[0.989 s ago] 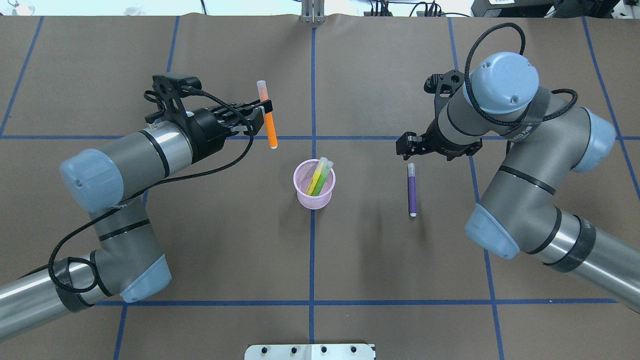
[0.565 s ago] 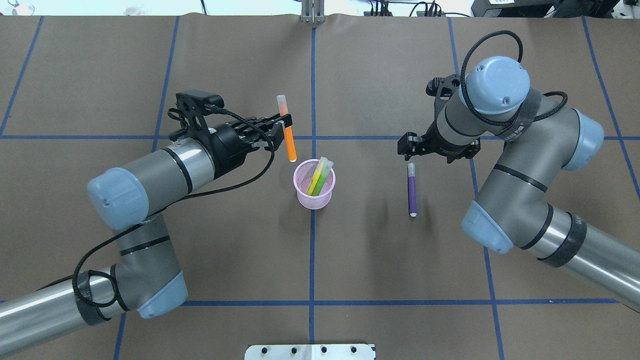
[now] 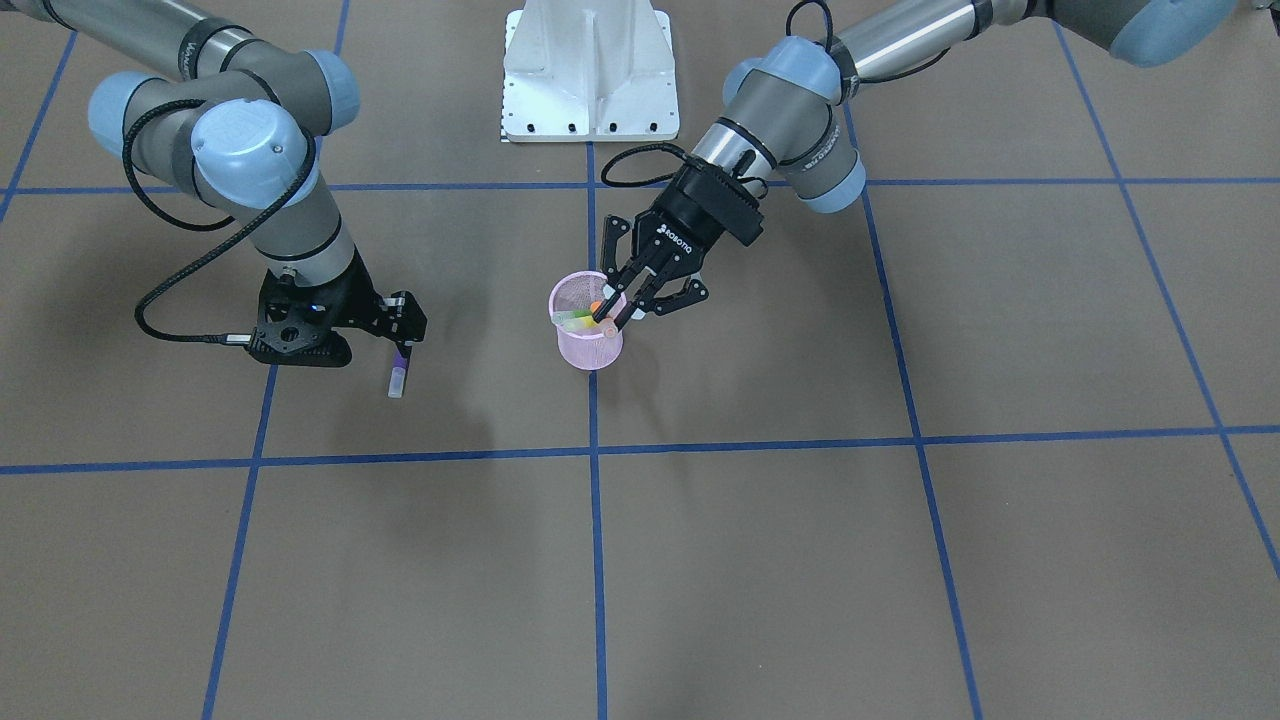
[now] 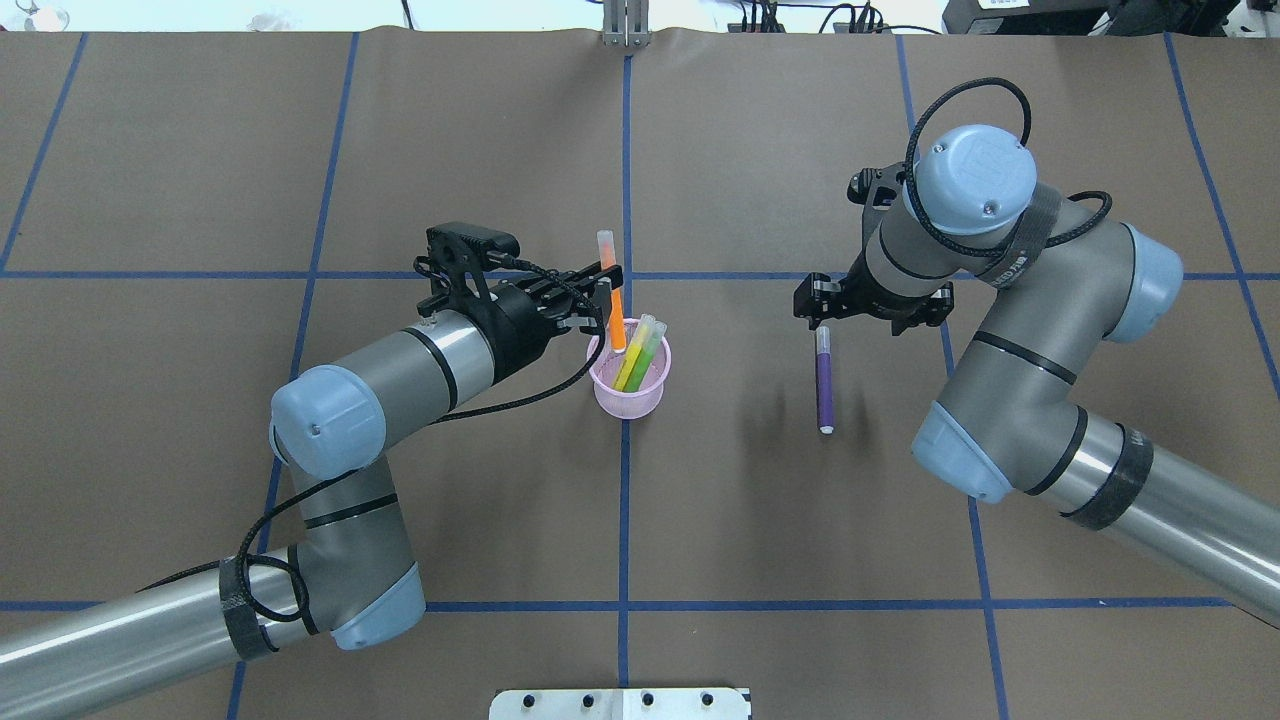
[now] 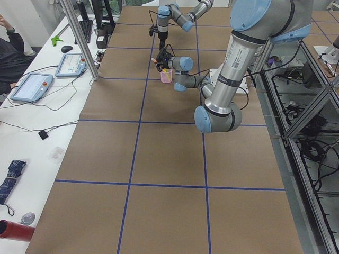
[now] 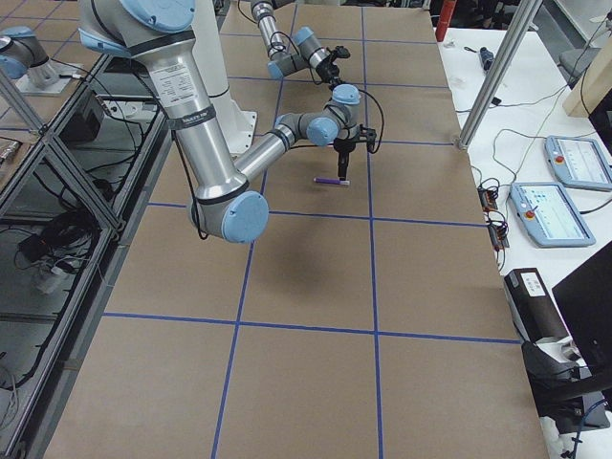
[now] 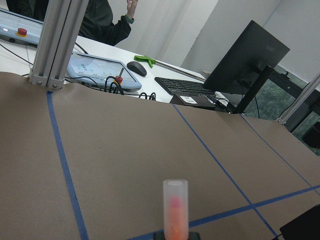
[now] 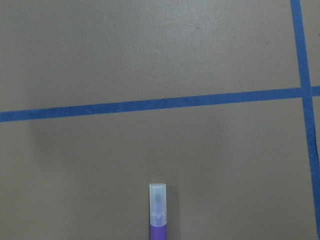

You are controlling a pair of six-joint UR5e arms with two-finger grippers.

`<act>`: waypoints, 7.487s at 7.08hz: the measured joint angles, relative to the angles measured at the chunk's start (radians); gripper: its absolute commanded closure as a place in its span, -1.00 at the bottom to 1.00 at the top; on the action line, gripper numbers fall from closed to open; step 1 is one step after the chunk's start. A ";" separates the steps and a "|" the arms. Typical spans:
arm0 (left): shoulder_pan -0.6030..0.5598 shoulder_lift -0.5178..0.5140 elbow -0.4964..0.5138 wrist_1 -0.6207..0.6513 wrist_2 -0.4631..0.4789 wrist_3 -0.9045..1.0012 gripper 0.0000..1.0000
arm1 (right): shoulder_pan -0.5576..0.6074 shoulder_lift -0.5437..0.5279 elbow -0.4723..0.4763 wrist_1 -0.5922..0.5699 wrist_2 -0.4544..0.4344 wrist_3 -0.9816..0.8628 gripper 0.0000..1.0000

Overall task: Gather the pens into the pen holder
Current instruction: 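Carry orange marker into cup with left gripper while right approaches purple marker, then withdraw the left gripper from the cup while the right grasps the purple marker, then lift the purple marker with the right gripper and lower it into the cup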

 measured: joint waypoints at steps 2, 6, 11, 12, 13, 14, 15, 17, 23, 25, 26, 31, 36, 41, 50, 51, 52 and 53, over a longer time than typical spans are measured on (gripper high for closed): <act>0.007 0.000 0.002 0.000 0.001 0.000 -1.00 | -0.007 0.013 -0.020 0.000 0.001 0.000 -1.00; 0.002 -0.008 -0.060 0.005 -0.009 -0.011 -1.00 | -0.022 0.035 -0.068 0.000 0.015 -0.001 -0.97; -0.087 0.001 -0.124 0.067 -0.101 -0.013 -1.00 | -0.075 0.033 -0.085 0.002 0.023 -0.003 -0.79; -0.138 0.002 -0.151 0.152 -0.193 -0.016 -1.00 | -0.077 0.031 -0.087 0.002 0.023 -0.003 -0.75; -0.201 0.003 -0.194 0.269 -0.312 -0.019 -1.00 | -0.078 0.028 -0.088 0.002 0.023 -0.005 -0.70; -0.270 0.003 -0.240 0.396 -0.439 -0.019 -1.00 | -0.078 0.024 -0.089 0.001 0.023 -0.009 -0.63; -0.330 0.004 -0.266 0.485 -0.549 -0.015 -1.00 | -0.078 0.023 -0.090 0.001 0.023 -0.011 -0.55; -0.388 0.011 -0.279 0.544 -0.658 -0.009 -1.00 | -0.079 0.023 -0.095 0.002 0.023 -0.014 -0.48; -0.397 0.015 -0.280 0.551 -0.676 -0.008 -1.00 | -0.066 0.029 -0.148 0.078 0.023 -0.015 -0.41; -0.397 0.015 -0.279 0.551 -0.676 -0.008 -0.99 | -0.057 0.031 -0.144 0.081 0.037 -0.017 -0.40; -0.397 0.015 -0.278 0.552 -0.676 -0.008 -0.99 | -0.055 0.032 -0.142 0.082 0.041 -0.017 -0.38; -0.397 0.015 -0.275 0.553 -0.676 -0.008 -0.99 | -0.053 0.029 -0.143 0.082 0.043 -0.018 -0.15; -0.396 0.015 -0.275 0.553 -0.676 -0.007 -0.99 | -0.053 0.031 -0.147 0.082 0.041 -0.016 0.64; -0.397 0.015 -0.278 0.553 -0.676 -0.008 -0.98 | -0.038 0.030 -0.127 0.083 0.045 -0.019 1.00; -0.471 0.073 -0.271 0.564 -0.683 0.063 -0.98 | -0.038 0.068 -0.001 0.758 -0.365 -0.042 1.00; -0.489 0.100 -0.271 0.563 -0.694 0.095 -0.98 | -0.099 0.067 -0.001 0.808 -0.465 -0.084 1.00; -0.505 0.126 -0.270 0.564 -0.707 0.129 -0.98 | -0.160 0.064 -0.001 0.849 -0.540 -0.123 1.00; -0.515 0.143 -0.269 0.565 -0.713 0.146 -0.98 | -0.209 0.061 -0.001 0.868 -0.592 -0.151 1.00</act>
